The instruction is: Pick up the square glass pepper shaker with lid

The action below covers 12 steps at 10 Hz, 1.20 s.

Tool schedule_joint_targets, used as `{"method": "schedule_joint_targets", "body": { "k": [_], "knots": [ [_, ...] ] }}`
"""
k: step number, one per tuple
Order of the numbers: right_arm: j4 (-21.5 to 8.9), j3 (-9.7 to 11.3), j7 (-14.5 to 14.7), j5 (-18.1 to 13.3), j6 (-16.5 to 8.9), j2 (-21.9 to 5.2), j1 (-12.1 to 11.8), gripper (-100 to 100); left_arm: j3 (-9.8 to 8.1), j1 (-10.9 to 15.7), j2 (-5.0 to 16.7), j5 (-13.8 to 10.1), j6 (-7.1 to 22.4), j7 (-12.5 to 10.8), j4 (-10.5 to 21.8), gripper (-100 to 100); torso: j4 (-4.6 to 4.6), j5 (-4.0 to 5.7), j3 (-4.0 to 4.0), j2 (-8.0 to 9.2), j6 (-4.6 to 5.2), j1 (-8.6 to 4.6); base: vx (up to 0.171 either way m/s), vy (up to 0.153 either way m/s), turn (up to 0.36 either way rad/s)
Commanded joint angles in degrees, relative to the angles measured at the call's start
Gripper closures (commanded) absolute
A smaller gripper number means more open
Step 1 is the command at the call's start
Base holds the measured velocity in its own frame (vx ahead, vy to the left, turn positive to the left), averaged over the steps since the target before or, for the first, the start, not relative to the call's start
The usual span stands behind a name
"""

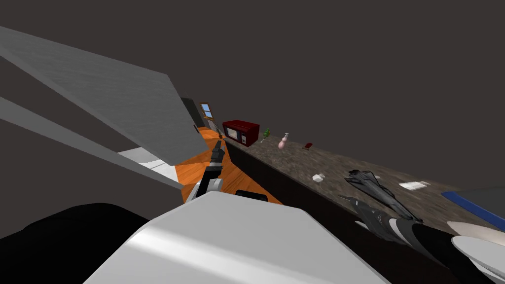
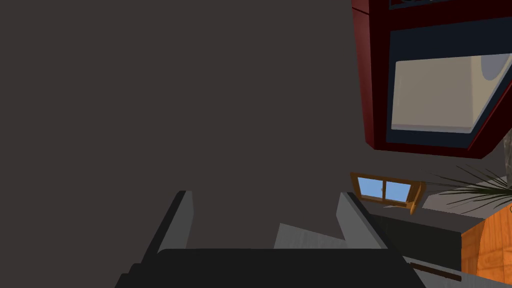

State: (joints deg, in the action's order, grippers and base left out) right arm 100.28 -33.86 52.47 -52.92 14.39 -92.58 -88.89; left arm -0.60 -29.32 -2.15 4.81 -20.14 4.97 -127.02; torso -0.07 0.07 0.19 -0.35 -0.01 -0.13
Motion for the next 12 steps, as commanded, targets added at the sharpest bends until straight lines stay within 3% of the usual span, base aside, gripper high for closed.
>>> {"method": "schedule_joint_targets", "body": {
  "k": [1, 7, 9, 10, 11, 12],
  "knots": [
    [-0.1, -1.4, 1.7, -2.1, 0.6, -2.2, -2.3, -100, 0.0, 0.0, 0.0, 0.0, 0.0, 0.0, 0.0, 0, 0.0, 0.0, 0.0, 0.0, 0.0, 0.0, 0.054, -0.063, 0.216],
    [-1.0, -5.8, 6.2, -8.6, 2.6, -8.5, -8.5, -100, 0.0, 0.0, 0.0, 0.0, 0.0, 0.0, 0.0, 0, 0.0, 0.01, 0.0, 0.0, 0.02, -0.03, 0.043, -0.071, 0.22],
    [-1.6, -6.9, 7.3, -10.3, 3.2, -9.9, -9.7, -100, -0.01, 0.0, 0.0, 0.0, 0.0, 0.0, 0.0, 0, -0.01, 0.02, 0.03, -0.06, 0.04, -0.08, 0.05, -0.096, 0.201],
    [-1.3, -6.6, 6.6, -9.9, 3.0, -9.3, -9.4, -100, -0.01, 0.0, 0.0, 0.0, 0.0, 0.0, 0.0, 0, -0.01, 0.04, 0.04, -0.08, 0.02, -0.17, 0.024, -0.061, 0.059],
    [-1.3, -6.7, 6.7, -10.0, 3.0, -9.4, -9.4, 0, -0.01, 0.0, 0.0, 0.0, 0.0, 0.0, 0.0, 0, 0.01, 0.03, -0.01, 0.02, 0.1, -0.01, 0.005, -0.011, -0.006],
    [-1.9, -5.2, 5.2, -8.8, 0.7, -11.3, -9.8, -100, 0.0, 0.0, 0.0, 0.0, 0.0, 0.0, 0.0, 0, 0.04, -0.03, -0.07, 0.11, 0.09, 0.16, -0.058, -0.019, 0.206]
  ]
}}
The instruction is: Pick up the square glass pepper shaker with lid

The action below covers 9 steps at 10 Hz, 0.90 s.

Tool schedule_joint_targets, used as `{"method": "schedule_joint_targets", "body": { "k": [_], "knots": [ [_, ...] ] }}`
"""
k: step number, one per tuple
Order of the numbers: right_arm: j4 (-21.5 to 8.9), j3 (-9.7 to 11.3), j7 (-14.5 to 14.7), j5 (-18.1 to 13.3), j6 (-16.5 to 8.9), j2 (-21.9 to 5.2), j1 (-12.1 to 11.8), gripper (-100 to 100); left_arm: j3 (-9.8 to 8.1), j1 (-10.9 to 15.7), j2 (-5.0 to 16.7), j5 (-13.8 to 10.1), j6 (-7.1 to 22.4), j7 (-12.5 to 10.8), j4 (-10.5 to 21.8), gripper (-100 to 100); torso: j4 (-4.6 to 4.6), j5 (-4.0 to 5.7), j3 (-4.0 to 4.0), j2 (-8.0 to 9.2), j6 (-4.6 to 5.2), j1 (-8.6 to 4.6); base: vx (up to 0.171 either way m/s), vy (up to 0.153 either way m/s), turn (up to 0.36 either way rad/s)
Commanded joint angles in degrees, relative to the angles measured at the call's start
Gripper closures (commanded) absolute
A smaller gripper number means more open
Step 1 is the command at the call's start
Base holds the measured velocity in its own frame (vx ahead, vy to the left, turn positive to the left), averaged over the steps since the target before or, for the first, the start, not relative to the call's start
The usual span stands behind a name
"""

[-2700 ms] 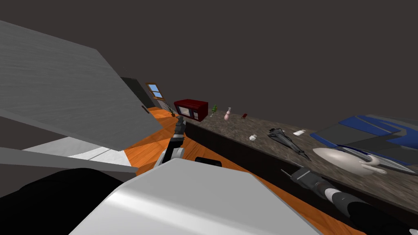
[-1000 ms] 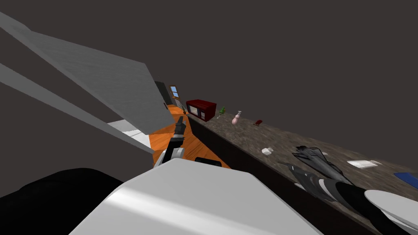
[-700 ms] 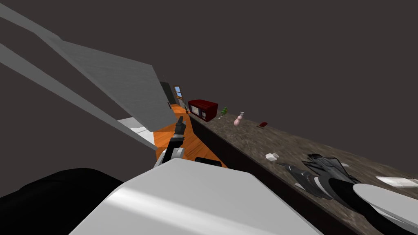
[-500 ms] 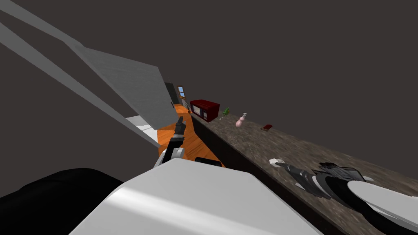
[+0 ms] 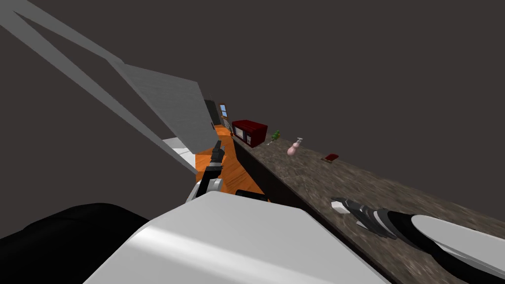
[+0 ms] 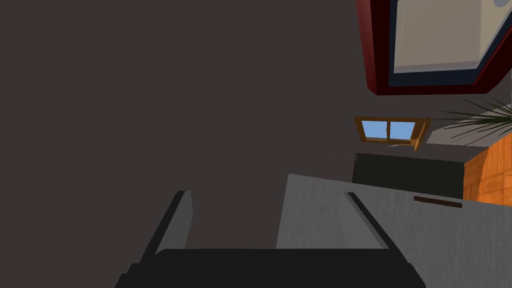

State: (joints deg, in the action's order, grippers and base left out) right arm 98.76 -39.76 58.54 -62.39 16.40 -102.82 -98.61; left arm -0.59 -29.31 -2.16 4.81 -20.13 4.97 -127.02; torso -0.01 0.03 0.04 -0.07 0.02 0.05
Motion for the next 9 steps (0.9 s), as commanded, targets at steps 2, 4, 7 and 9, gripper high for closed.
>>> {"method": "schedule_joint_targets", "body": {
  "k": [2, 4, 7, 9],
  "knots": [
    [-0.7, 1.7, -1.8, 1.5, -2.8, -2.3, -0.4, -100, 0.0, 0.0, 0.0, 0.0, 0.0, 0.0, 0.0, 0, 0.04, 0.0, -0.08, 0.13, 0.04, -0.02, -0.084, -0.028, 0.143],
    [-1.3, 3.2, -3.3, 2.7, -5.1, -4.2, -0.8, -100, 0.0, 0.0, 0.0, 0.0, 0.0, 0.0, 0.0, 0, 0.06, 0.01, -0.13, 0.2, 0.04, -0.05, -0.091, -0.031, 0.154],
    [-1.4, 3.5, -3.2, 3.1, -5.4, -4.5, -0.8, 100, -0.01, 0.0, 0.0, 0.0, 0.0, 0.0, 0.0, 0, 0.04, -0.01, -0.05, 0.04, 0.09, 0.02, -0.029, -0.011, 0.028],
    [-1.4, 3.5, -3.2, 3.1, -5.4, -4.5, -0.8, 100, -0.01, 0.0, 0.0, 0.0, 0.0, 0.0, 0.0, 0, 0.01, 0.03, 0.02, -0.07, 0.13, 0.01, 0.0, 0.0, 0.0]
  ]
}}
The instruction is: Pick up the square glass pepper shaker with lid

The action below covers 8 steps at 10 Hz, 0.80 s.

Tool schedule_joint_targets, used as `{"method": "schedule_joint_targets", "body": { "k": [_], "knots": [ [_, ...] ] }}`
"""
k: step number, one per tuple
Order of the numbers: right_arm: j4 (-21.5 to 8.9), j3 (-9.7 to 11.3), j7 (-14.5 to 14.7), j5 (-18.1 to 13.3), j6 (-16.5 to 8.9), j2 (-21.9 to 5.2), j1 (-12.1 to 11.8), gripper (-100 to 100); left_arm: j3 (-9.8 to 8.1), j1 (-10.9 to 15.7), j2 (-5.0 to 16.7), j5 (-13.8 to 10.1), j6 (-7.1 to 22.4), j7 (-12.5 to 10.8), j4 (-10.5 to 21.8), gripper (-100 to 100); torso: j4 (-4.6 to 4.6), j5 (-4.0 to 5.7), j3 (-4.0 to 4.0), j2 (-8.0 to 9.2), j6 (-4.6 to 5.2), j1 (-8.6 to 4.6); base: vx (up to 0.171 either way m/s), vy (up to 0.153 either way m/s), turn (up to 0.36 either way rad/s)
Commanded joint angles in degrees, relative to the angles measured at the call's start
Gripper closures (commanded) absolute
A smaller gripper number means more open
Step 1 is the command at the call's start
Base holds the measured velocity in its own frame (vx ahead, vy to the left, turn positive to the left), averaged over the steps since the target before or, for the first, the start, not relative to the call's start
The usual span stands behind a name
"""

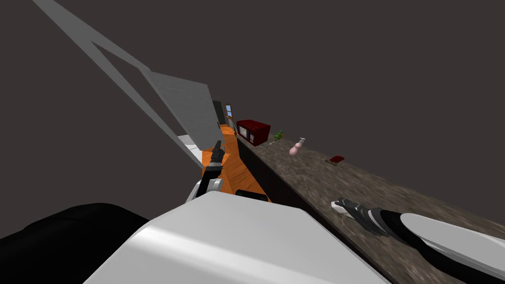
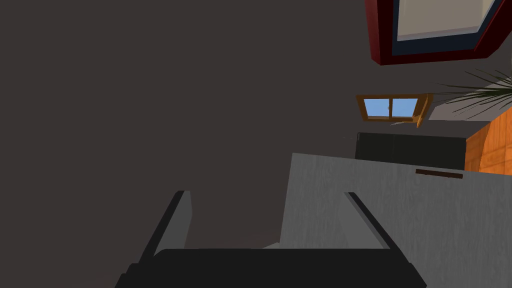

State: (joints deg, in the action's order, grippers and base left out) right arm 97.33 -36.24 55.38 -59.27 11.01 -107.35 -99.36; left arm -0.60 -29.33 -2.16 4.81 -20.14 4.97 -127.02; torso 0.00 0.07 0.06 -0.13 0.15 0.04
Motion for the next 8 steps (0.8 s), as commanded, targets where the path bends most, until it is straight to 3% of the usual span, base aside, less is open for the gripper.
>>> {"method": "schedule_joint_targets", "body": {
  "k": [1, 2, 3, 4, 8],
  "knots": [
    [0.0, 0.0, 0.0, 0.0, 0.0, 0.0, 0.0, 100, 0.0, 0.0, 0.0, 0.0, 0.0, 0.0, 0.0, 0, 0.0, 0.0, 0.0, 0.0, 0.0, 0.0, 0.0, 0.0, 0.0],
    [0.0, 0.0, 0.0, 0.0, 0.0, 0.0, 0.0, 100, 0.0, 0.0, 0.0, 0.0, 0.0, 0.0, 0.0, 0, -0.01, 0.0, 0.01, -0.01, 0.0, 0.0, 0.0, 0.0, 0.0],
    [0.0, 0.0, 0.0, 0.0, 0.0, 0.0, 0.0, 0, 0.0, 0.0, 0.0, 0.0, 0.0, 0.0, 0.0, 0, -0.01, -0.01, 0.01, -0.01, -0.01, 0.0, 0.0, 0.0, 0.0],
    [0.5, -1.3, 0.8, -1.2, 1.8, 1.6, 0.2, 100, 0.0, 0.0, 0.0, 0.0, 0.0, 0.0, 0.0, 0, -0.01, -0.01, 0.01, -0.02, -0.01, 0.0, 0.069, 0.013, -0.192],
    [1.5, -3.8, 3.3, -3.3, 5.6, 4.8, 0.9, 100, 0.0, 0.0, 0.0, 0.0, 0.0, 0.0, 0.0, 0, -0.07, -0.06, 0.16, -0.28, 0.02, 0.15, 0.085, 0.032, -0.144]
  ]
}}
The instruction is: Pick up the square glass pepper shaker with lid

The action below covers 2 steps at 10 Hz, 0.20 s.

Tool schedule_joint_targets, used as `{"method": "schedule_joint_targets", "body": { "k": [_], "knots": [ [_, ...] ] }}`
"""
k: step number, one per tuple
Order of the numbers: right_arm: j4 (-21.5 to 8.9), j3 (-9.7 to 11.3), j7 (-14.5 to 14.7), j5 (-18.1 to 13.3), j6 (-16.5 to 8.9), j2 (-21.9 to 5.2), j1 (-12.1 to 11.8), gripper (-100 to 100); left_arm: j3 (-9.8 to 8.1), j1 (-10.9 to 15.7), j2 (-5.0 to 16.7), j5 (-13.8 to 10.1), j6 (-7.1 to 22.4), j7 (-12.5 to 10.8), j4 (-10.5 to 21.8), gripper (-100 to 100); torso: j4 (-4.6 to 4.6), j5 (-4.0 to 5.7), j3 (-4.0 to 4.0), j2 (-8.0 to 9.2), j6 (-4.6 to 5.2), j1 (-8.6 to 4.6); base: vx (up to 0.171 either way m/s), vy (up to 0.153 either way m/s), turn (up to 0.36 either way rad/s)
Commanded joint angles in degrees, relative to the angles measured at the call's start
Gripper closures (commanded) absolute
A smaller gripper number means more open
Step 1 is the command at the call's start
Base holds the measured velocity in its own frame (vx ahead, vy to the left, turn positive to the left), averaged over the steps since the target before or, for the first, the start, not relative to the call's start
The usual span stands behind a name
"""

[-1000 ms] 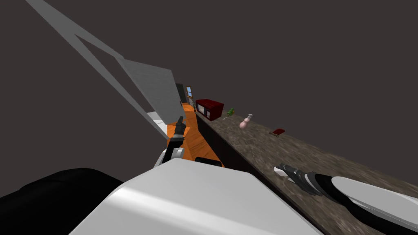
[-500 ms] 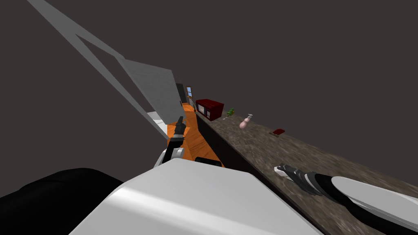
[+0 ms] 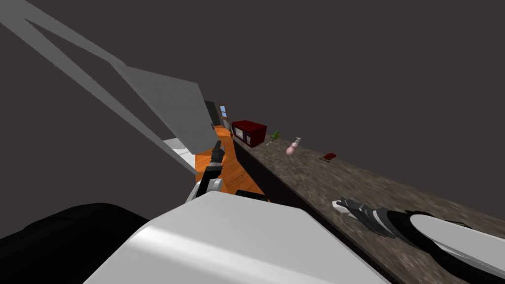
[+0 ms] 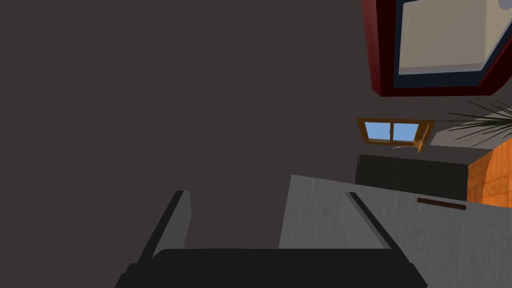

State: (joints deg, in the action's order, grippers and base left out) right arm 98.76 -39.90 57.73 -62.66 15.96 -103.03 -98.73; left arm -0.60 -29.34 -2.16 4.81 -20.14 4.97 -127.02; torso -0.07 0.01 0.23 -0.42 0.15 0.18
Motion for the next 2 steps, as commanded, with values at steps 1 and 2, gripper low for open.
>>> {"method": "schedule_joint_targets", "body": {
  "k": [1, 2],
  "knots": [
    [0.0, 0.0, 0.0, 0.0, 0.0, 0.0, 0.0, 100, 0.0, 0.0, 0.0, 0.0, 0.0, 0.0, 0.0, 0, 0.0, 0.0, 0.0, 0.0, 0.0, 0.0, 0.032, 0.014, -0.024],
    [0.0, -0.1, 0.1, -0.1, 0.3, 0.1, 0.0, 0, 0.0, 0.0, 0.0, 0.0, 0.0, 0.0, 0.0, 0, 0.0, 0.03, -0.03, 0.08, -0.04, -0.06, 0.0, 0.0, 0.0]
  ]
}}
